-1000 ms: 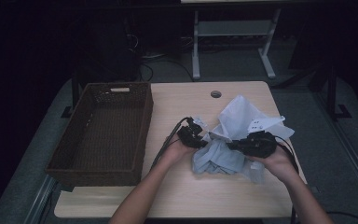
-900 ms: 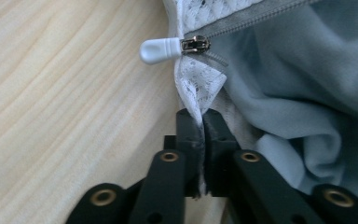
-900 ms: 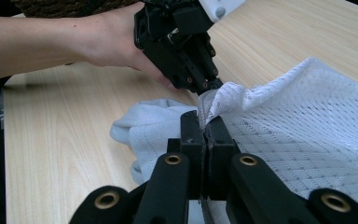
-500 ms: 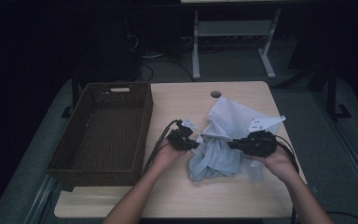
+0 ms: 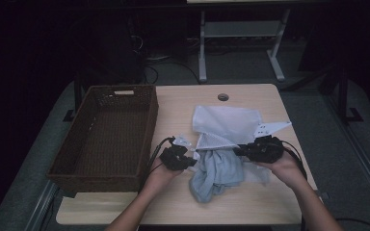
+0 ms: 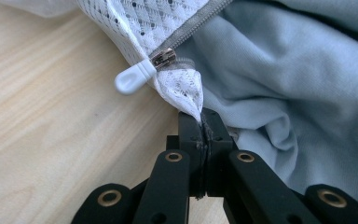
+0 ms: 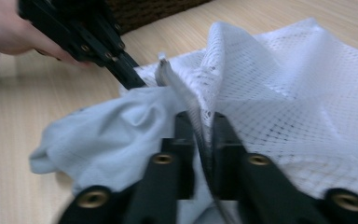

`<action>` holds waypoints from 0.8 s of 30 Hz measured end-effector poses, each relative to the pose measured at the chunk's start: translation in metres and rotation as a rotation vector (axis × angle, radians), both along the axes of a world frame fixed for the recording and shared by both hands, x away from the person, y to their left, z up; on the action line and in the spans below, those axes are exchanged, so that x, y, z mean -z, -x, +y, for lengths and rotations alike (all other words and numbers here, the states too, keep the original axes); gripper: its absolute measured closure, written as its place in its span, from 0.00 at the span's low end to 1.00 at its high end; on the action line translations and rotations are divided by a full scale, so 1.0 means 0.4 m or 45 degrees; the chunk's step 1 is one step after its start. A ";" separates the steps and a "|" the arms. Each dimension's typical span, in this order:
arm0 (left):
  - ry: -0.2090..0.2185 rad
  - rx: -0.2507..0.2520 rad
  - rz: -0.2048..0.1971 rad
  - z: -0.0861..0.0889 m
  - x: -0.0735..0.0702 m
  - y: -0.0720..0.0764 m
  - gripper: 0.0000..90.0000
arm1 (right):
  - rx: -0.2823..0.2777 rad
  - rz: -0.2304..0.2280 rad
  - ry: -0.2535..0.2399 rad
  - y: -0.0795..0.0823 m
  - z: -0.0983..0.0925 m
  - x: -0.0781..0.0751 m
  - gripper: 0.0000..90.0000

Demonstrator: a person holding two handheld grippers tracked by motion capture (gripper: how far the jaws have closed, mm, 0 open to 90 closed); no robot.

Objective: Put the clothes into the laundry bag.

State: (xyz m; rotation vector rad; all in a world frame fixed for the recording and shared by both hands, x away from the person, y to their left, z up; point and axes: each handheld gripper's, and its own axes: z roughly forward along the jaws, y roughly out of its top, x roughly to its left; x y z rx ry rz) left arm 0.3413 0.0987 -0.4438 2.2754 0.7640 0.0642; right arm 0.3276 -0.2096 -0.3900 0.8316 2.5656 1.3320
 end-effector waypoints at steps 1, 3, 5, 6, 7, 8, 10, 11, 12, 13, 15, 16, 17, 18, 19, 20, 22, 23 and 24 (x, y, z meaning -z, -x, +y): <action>0.006 0.000 0.002 0.002 0.001 0.000 0.98 | -0.010 0.011 -0.018 0.002 -0.001 -0.003 0.75; 0.008 0.005 0.004 0.003 0.001 0.002 0.98 | -0.010 0.015 -0.028 0.008 -0.001 -0.014 0.65; 0.004 0.010 0.005 0.005 0.001 0.003 0.98 | -0.016 0.022 -0.033 0.017 0.003 -0.029 0.56; 0.005 0.010 0.005 0.006 0.002 0.003 0.98 | -0.012 0.005 -0.034 0.028 0.006 -0.038 0.53; 0.004 0.011 0.004 0.006 0.002 0.004 0.98 | -0.013 -0.008 -0.036 0.035 0.008 -0.043 0.52; 0.008 0.008 0.005 0.006 0.002 0.004 0.98 | -0.010 -0.012 -0.035 0.046 0.012 -0.049 0.51; 0.009 0.008 0.005 0.005 0.002 0.005 0.98 | -0.026 -0.027 -0.033 0.068 0.020 -0.059 0.51; 0.006 0.010 0.005 0.004 0.002 0.005 0.98 | -0.040 -0.034 -0.037 0.083 0.026 -0.062 0.51; 0.006 0.012 0.004 0.004 0.002 0.006 0.98 | -0.048 -0.037 -0.036 0.093 0.030 -0.063 0.51; 0.003 0.015 0.003 0.004 0.002 0.006 0.98 | -0.061 -0.045 -0.039 0.106 0.037 -0.062 0.51; 0.004 0.013 0.003 0.003 0.002 0.007 0.98 | -0.080 -0.041 -0.044 0.121 0.050 -0.054 0.51; 0.002 0.014 0.003 0.003 0.002 0.007 0.98 | -0.093 -0.042 -0.040 0.123 0.056 -0.051 0.51; 0.002 0.014 0.004 0.004 0.002 0.007 0.98 | -0.101 -0.035 -0.038 0.125 0.065 -0.045 0.51; 0.006 0.011 0.006 0.004 0.002 0.007 0.98 | -0.112 -0.034 -0.035 0.125 0.075 -0.039 0.51; 0.007 0.012 0.007 0.004 0.002 0.007 0.98 | -0.123 -0.026 -0.031 0.124 0.085 -0.032 0.51; 0.009 0.012 0.006 0.004 0.002 0.007 0.98 | -0.132 -0.013 -0.029 0.124 0.096 -0.024 0.50; 0.009 0.015 0.006 0.004 0.002 0.007 0.98 | -0.146 -0.007 -0.010 0.125 0.118 -0.005 0.48; 0.007 0.016 0.005 0.004 0.003 0.007 0.98 | -0.140 -0.013 0.009 0.125 0.129 0.003 0.47; 0.007 0.016 0.006 0.004 0.003 0.007 0.98 | -0.132 -0.016 0.029 0.125 0.138 0.012 0.45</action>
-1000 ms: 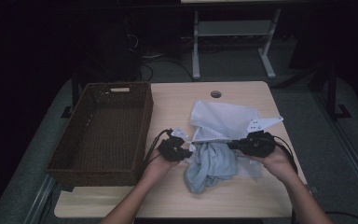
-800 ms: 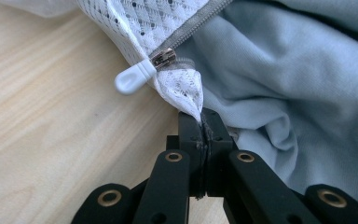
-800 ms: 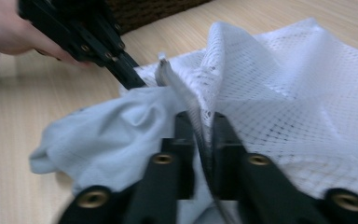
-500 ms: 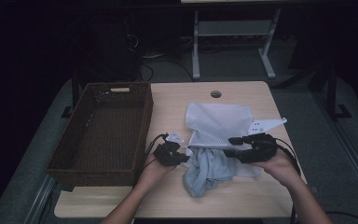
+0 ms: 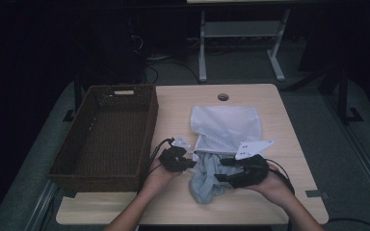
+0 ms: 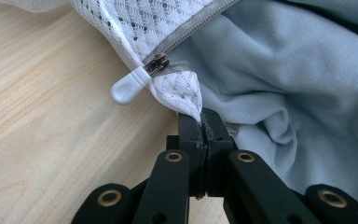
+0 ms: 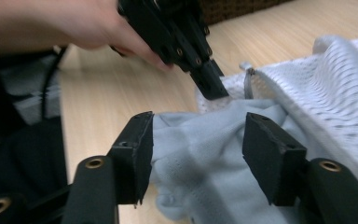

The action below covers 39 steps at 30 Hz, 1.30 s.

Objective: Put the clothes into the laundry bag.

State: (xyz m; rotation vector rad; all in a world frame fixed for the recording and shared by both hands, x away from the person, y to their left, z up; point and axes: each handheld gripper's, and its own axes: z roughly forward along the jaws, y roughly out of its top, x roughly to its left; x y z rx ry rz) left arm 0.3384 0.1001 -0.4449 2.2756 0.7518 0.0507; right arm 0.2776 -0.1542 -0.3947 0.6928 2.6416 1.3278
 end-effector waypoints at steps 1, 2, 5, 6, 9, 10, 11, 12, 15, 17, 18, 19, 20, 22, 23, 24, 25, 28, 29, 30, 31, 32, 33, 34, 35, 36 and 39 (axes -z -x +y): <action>0.000 0.001 0.001 0.000 0.000 0.000 0.98 | 0.006 0.002 0.011 -0.001 0.009 0.009 0.43; -0.002 0.003 0.001 0.000 0.000 0.000 0.98 | 0.008 0.007 0.021 -0.003 0.017 0.019 0.42; -0.003 0.005 0.000 -0.001 0.000 0.001 0.98 | 0.017 0.009 0.078 -0.004 0.045 0.054 0.39; -0.003 0.004 0.001 -0.002 0.000 0.001 0.98 | 0.017 0.010 0.094 -0.004 0.053 0.067 0.39; -0.007 0.005 0.003 -0.003 0.001 0.002 0.98 | 0.017 -0.023 0.174 -0.005 0.076 0.099 0.43; -0.008 0.006 0.003 -0.003 0.001 0.002 0.98 | 0.018 -0.037 0.209 -0.005 0.082 0.109 0.48; -0.007 0.006 0.003 -0.003 0.001 0.002 0.98 | 0.019 -0.058 0.258 -0.007 0.087 0.122 0.52; -0.008 0.007 0.004 -0.002 0.001 0.002 0.98 | 0.021 -0.059 0.279 -0.006 0.090 0.129 0.55; -0.008 0.012 0.003 -0.002 0.000 0.002 0.98 | 0.026 -0.044 0.292 -0.012 0.090 0.139 0.66; -0.009 0.013 0.003 -0.002 0.000 0.003 0.98 | 0.031 -0.042 0.294 -0.013 0.085 0.142 0.76; -0.007 0.011 0.003 -0.003 0.000 0.004 0.98 | 0.038 -0.039 0.292 -0.012 0.084 0.143 0.79; -0.008 0.013 0.003 -0.004 0.000 0.004 0.98 | 0.041 -0.044 0.290 -0.012 0.083 0.143 0.81; -0.010 0.015 0.002 -0.004 0.000 0.004 0.98 | 0.046 -0.043 0.288 -0.012 0.082 0.142 0.83; -0.015 0.022 0.002 -0.004 -0.001 0.005 0.98 | 0.060 -0.039 0.276 -0.012 0.079 0.135 0.85; -0.017 0.022 0.005 -0.004 -0.001 0.005 0.98 | 0.066 -0.051 0.269 -0.014 0.075 0.131 0.86; -0.019 0.023 0.005 -0.004 0.000 0.004 0.98 | 0.080 -0.048 0.260 -0.015 0.074 0.127 0.86; -0.017 0.022 0.009 -0.004 0.001 0.004 0.99 | 0.097 -0.058 0.257 -0.017 0.070 0.122 0.86; -0.021 0.030 0.018 -0.006 0.004 0.003 0.99 | 0.151 -0.081 0.248 -0.029 0.056 0.109 0.86; -0.024 0.038 0.017 -0.007 0.004 0.003 0.99 | 0.177 -0.081 0.244 -0.033 0.052 0.106 0.86; -0.028 0.042 0.017 -0.008 0.005 0.003 0.99 | 0.197 -0.082 0.236 -0.039 0.045 0.105 0.86; -0.030 0.044 0.022 -0.009 0.005 0.004 0.99 | 0.217 -0.077 0.227 -0.045 0.040 0.104 0.86; -0.029 0.047 0.028 -0.010 0.006 0.004 0.99 | 0.234 -0.080 0.229 -0.050 0.034 0.104 0.86; -0.031 0.049 0.029 -0.012 0.007 0.005 0.99 | 0.248 -0.086 0.236 -0.055 0.029 0.103 0.86; -0.033 0.052 0.035 -0.012 0.008 0.005 0.99 | 0.268 -0.093 0.240 -0.058 0.024 0.102 0.86; -0.037 0.057 0.040 -0.013 0.009 0.006 0.99 | 0.289 -0.100 0.238 -0.063 0.019 0.099 0.86; -0.041 0.064 0.043 -0.013 0.009 0.006 0.99 | 0.313 -0.098 0.236 -0.068 0.013 0.097 0.86; -0.037 0.071 0.054 -0.016 0.009 0.008 0.99 | 0.367 -0.103 0.241 -0.084 -0.002 0.092 0.86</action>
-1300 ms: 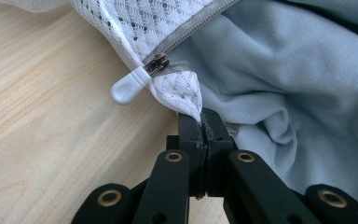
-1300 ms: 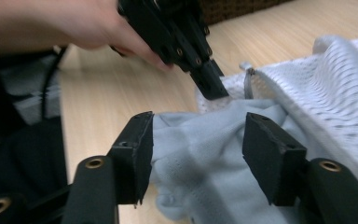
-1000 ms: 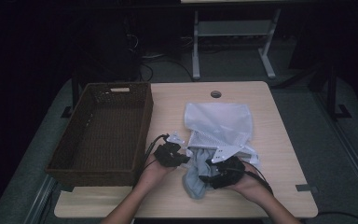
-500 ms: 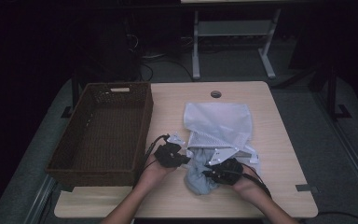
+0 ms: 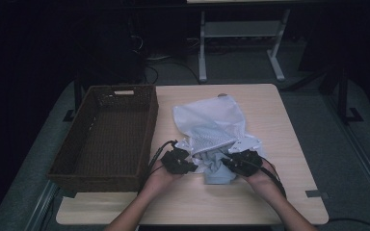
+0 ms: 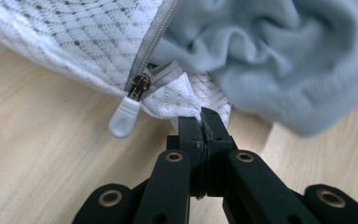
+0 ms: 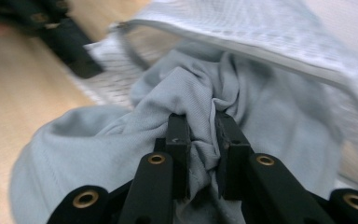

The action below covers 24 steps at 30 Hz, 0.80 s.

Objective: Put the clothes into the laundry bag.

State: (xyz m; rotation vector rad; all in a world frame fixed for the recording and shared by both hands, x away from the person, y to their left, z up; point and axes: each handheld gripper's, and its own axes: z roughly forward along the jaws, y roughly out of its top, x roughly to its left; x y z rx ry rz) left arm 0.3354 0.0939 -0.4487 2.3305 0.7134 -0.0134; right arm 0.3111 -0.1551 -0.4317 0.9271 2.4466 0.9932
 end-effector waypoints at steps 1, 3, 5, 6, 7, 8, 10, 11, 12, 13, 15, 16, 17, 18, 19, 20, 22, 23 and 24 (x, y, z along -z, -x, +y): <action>-0.001 0.004 0.004 -0.002 0.001 0.001 0.99 | 0.016 -0.010 0.006 -0.007 -0.003 -0.002 0.86; -0.017 0.024 0.013 -0.006 0.004 0.000 0.99 | 0.055 -0.020 -0.007 -0.018 -0.003 -0.008 0.86; -0.027 0.030 0.018 -0.011 0.008 0.002 0.99 | 0.074 -0.041 0.002 -0.032 0.003 -0.015 0.86; -0.029 0.034 0.021 -0.013 0.009 0.003 0.99 | 0.088 -0.045 -0.007 -0.038 0.007 -0.019 0.86; -0.032 0.039 0.021 -0.014 0.009 0.004 0.99 | 0.092 -0.051 -0.007 -0.045 0.010 -0.022 0.86; -0.032 0.041 0.022 -0.015 0.009 0.004 0.99 | 0.098 -0.058 -0.017 -0.052 0.013 -0.023 0.86; -0.033 0.040 0.025 -0.015 0.010 0.005 0.99 | 0.115 -0.060 -0.011 -0.065 0.019 -0.021 0.86; -0.034 0.041 0.026 -0.015 0.010 0.005 0.99 | 0.125 -0.059 -0.013 -0.072 0.022 -0.019 0.86; -0.034 0.042 0.028 -0.014 0.011 0.004 0.99 | 0.128 -0.058 -0.009 -0.078 0.025 -0.018 0.86; -0.035 0.043 0.026 -0.014 0.011 0.004 0.99 | 0.132 -0.058 -0.007 -0.085 0.028 -0.017 0.86; -0.034 0.040 0.031 -0.013 0.011 0.005 0.99 | 0.146 -0.061 -0.001 -0.097 0.034 -0.015 0.86; -0.035 0.042 0.031 -0.013 0.010 0.005 0.99 | 0.158 -0.060 -0.003 -0.103 0.037 -0.012 0.87; -0.036 0.044 0.033 -0.013 0.011 0.005 0.99 | 0.167 -0.056 0.001 -0.111 0.039 -0.009 0.87; -0.041 0.048 0.035 -0.014 0.011 0.005 0.99 | 0.178 -0.056 0.008 -0.118 0.041 -0.006 0.87; -0.043 0.052 0.036 -0.015 0.012 0.006 0.99 | 0.192 -0.054 0.009 -0.124 0.043 -0.005 0.87; -0.042 0.055 0.037 -0.017 0.013 0.006 0.99 | 0.209 -0.052 0.005 -0.132 0.044 -0.005 0.87; -0.051 0.066 0.038 -0.019 0.014 0.007 0.99 | 0.233 -0.057 0.003 -0.148 0.046 -0.006 0.87; -0.052 0.065 0.037 -0.019 0.014 0.008 0.99 | 0.246 -0.056 0.001 -0.155 0.049 -0.006 0.87; -0.053 0.065 0.036 -0.019 0.014 0.009 0.99 | 0.250 -0.054 -0.008 -0.161 0.051 -0.004 0.87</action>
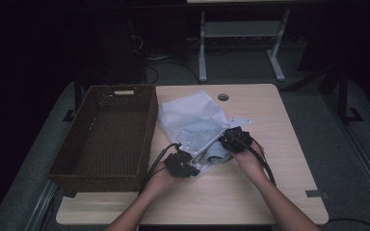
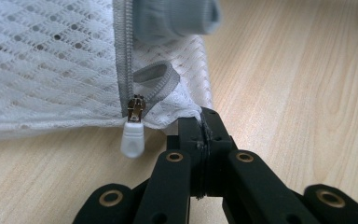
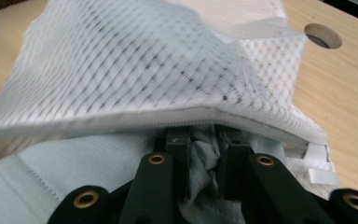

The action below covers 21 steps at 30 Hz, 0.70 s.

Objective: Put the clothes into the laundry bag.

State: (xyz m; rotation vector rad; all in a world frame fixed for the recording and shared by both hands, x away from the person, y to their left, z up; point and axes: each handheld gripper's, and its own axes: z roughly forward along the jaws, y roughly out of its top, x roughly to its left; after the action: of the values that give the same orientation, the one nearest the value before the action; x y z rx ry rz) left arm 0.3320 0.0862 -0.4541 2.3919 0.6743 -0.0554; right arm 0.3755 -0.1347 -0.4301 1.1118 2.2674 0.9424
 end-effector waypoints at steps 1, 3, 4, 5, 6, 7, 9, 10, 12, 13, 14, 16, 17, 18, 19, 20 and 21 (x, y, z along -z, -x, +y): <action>-0.001 0.003 0.000 0.001 0.000 -0.001 0.99 | 0.000 0.005 -0.001 -0.003 0.004 0.002 0.86; -0.001 -0.005 -0.001 0.003 0.001 -0.001 0.99 | -0.014 0.004 -0.015 -0.005 0.014 0.006 0.86; 0.001 -0.008 0.002 0.004 0.001 -0.001 0.99 | -0.036 0.012 -0.024 -0.004 0.016 0.008 0.85; 0.001 -0.009 0.001 0.006 0.001 -0.001 0.99 | -0.040 0.018 -0.042 -0.003 0.017 0.009 0.84; -0.001 -0.010 -0.003 0.006 0.000 -0.001 0.99 | -0.050 0.028 -0.059 -0.001 0.015 0.010 0.82; 0.000 -0.012 -0.006 0.007 -0.001 -0.001 0.99 | -0.084 0.043 -0.082 0.001 0.010 0.009 0.79; 0.009 -0.015 -0.008 0.007 -0.002 -0.001 0.99 | -0.121 0.066 -0.130 0.008 -0.004 0.004 0.69; 0.008 -0.013 -0.011 0.007 -0.003 -0.001 0.99 | -0.149 0.073 -0.148 0.013 -0.010 -0.001 0.62; 0.010 -0.014 -0.014 0.007 -0.004 -0.001 0.99 | -0.190 0.078 -0.163 0.027 -0.019 -0.014 0.54; 0.011 -0.014 -0.013 0.008 -0.004 -0.001 0.99 | -0.206 0.074 -0.163 0.038 -0.025 -0.024 0.51; 0.009 -0.015 -0.014 0.008 -0.005 -0.001 0.99 | -0.219 0.073 -0.165 0.045 -0.029 -0.029 0.49; 0.011 -0.017 -0.017 0.008 -0.006 -0.001 0.99 | -0.253 0.062 -0.186 0.065 -0.042 -0.044 0.47; 0.011 -0.017 -0.018 0.008 -0.006 -0.001 0.99 | -0.267 0.056 -0.194 0.079 -0.050 -0.053 0.46; 0.012 -0.020 -0.015 0.008 -0.007 0.000 0.99 | -0.277 0.057 -0.202 0.088 -0.055 -0.057 0.46; 0.011 -0.020 -0.015 0.008 -0.007 0.000 0.99 | -0.301 0.058 -0.215 0.099 -0.061 -0.061 0.45; 0.011 -0.019 -0.015 0.008 -0.007 0.000 0.99 | -0.323 0.064 -0.222 0.113 -0.066 -0.063 0.45; 0.012 -0.020 -0.014 0.009 -0.007 0.000 0.99 | -0.339 0.067 -0.222 0.122 -0.069 -0.063 0.45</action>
State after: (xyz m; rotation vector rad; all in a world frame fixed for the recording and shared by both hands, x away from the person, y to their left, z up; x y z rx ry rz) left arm 0.3319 0.0896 -0.4513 2.3762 0.6861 -0.0384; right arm 0.3266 -0.1622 -0.4050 0.9269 2.4569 1.2486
